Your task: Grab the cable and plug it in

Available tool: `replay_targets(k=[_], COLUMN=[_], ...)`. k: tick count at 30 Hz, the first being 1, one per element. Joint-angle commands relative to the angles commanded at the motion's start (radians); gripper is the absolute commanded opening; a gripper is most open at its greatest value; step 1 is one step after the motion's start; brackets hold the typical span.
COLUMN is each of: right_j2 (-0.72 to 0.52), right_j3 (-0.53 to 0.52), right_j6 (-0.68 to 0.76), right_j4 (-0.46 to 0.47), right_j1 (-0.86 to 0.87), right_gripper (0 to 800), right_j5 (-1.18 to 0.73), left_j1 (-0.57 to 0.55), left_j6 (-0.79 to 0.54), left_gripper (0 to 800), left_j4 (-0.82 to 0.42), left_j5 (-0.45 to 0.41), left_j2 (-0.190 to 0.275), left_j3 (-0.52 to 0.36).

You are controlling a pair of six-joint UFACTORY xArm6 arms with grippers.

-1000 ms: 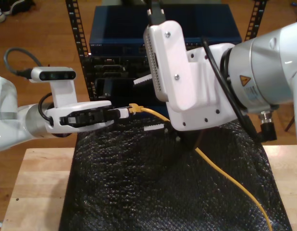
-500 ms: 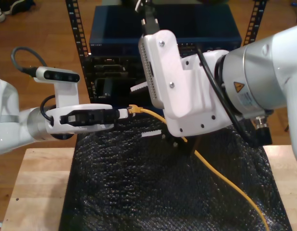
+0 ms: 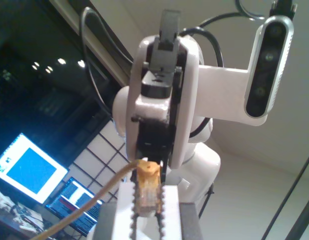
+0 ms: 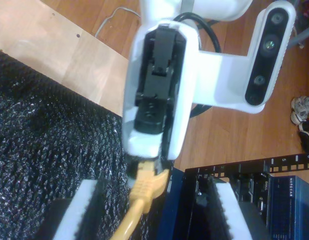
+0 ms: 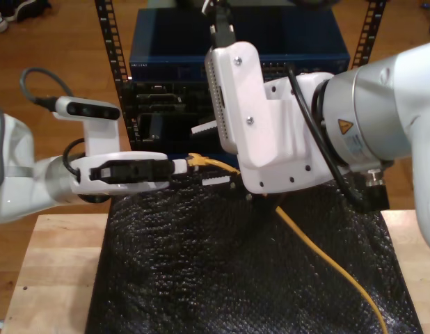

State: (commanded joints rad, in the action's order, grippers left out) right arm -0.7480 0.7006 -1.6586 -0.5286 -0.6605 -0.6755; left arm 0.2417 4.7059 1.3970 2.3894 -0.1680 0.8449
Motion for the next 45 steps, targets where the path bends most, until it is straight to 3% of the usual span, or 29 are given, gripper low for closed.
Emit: replay_targets(k=[5, 11, 21, 38, 45], right_j2=[0.0, -0.003, -0.008, -0.008, -0.009], right_j3=[0.0, 0.0, 0.0, 0.0, -0.002], right_j6=[0.002, 0.003, 0.002, 0.002, 0.003], right_j4=[0.0, 0.0, -0.049, -0.052, -0.054], right_j1=[0.002, 0.002, 0.002, 0.003, 0.003], right_gripper=[458, 381, 366, 322, 263], right_j5=[0.0, 0.0, -0.003, -0.003, -0.002], left_j1=[-0.002, -0.002, -0.002, -0.002, -0.002], left_j6=[-0.002, -0.003, -0.008, -0.008, -0.008], left_gripper=[30, 30, 30, 31, 32], left_j4=[0.0, 0.0, 0.005, 0.014, 0.014], left_j5=[-0.002, 0.0, 0.006, 0.017, 0.017], left_j2=[0.0, 0.0, 0.0, 0.002, 0.002], left_j3=[0.005, 0.006, 0.008, 0.011, 0.011])
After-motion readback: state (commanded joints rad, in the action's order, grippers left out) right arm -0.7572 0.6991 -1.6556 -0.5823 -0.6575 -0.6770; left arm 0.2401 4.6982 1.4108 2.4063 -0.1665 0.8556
